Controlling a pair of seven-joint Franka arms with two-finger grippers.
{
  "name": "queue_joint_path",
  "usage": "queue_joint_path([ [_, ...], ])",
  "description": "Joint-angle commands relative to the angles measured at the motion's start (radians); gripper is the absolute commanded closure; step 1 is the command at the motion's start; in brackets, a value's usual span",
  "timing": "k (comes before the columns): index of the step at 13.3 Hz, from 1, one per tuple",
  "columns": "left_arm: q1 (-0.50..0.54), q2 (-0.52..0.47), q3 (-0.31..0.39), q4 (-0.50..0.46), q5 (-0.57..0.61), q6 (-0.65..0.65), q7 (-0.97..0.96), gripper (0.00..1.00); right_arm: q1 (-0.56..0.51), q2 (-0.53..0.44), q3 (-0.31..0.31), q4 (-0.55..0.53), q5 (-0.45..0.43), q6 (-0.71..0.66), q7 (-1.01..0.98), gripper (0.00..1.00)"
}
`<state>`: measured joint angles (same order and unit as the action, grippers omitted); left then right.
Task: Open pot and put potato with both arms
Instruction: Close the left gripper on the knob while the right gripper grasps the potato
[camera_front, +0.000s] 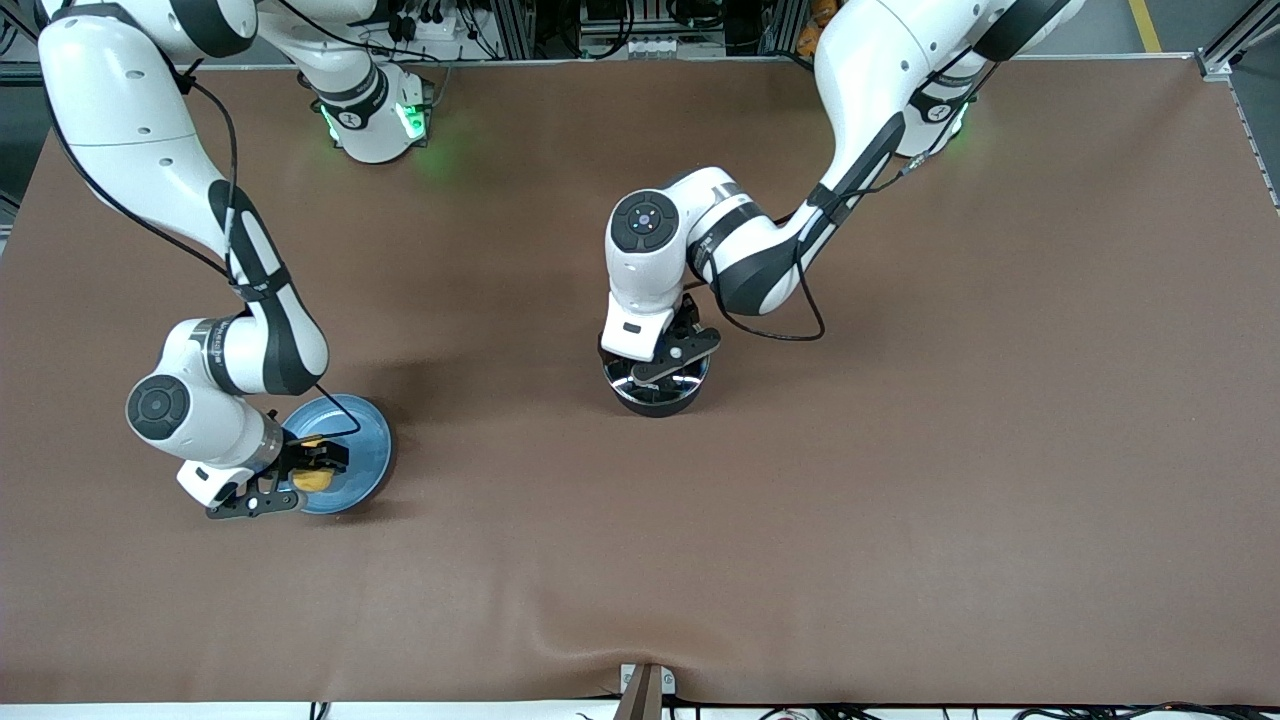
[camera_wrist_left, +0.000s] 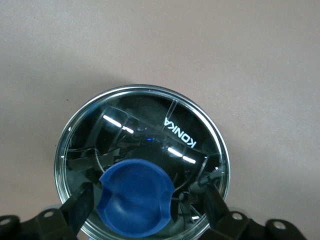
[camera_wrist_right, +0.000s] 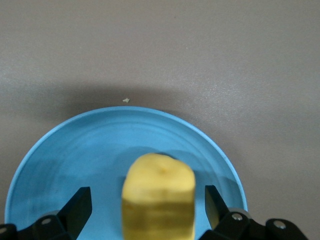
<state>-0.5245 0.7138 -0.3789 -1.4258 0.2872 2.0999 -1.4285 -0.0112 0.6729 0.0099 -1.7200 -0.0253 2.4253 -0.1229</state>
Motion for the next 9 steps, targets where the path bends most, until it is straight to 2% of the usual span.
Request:
queue_joint_path([
  [1, -0.008, 0.006, 0.003, 0.008, 0.032, -0.012, -0.013, 0.17, -0.012, 0.007, 0.010, -0.009, 0.001, 0.023, -0.017, 0.00],
  [5, -0.009, 0.006, 0.003, 0.010, 0.032, -0.012, -0.024, 0.31, -0.021, 0.016, 0.008, -0.009, 0.002, 0.028, -0.015, 0.00],
  [6, -0.009, 0.004, 0.003, 0.010, 0.032, -0.011, -0.023, 0.44, -0.026, 0.020, 0.010, -0.007, 0.002, 0.031, -0.015, 0.00],
  [7, -0.009, 0.003, 0.002, 0.010, 0.029, -0.012, -0.024, 0.65, -0.033, 0.024, 0.010, -0.007, 0.002, 0.037, -0.015, 0.00],
  [9, -0.009, 0.000, 0.002, 0.011, 0.027, -0.012, -0.024, 0.98, -0.042, 0.028, 0.010, -0.007, 0.004, 0.041, -0.008, 0.00],
])
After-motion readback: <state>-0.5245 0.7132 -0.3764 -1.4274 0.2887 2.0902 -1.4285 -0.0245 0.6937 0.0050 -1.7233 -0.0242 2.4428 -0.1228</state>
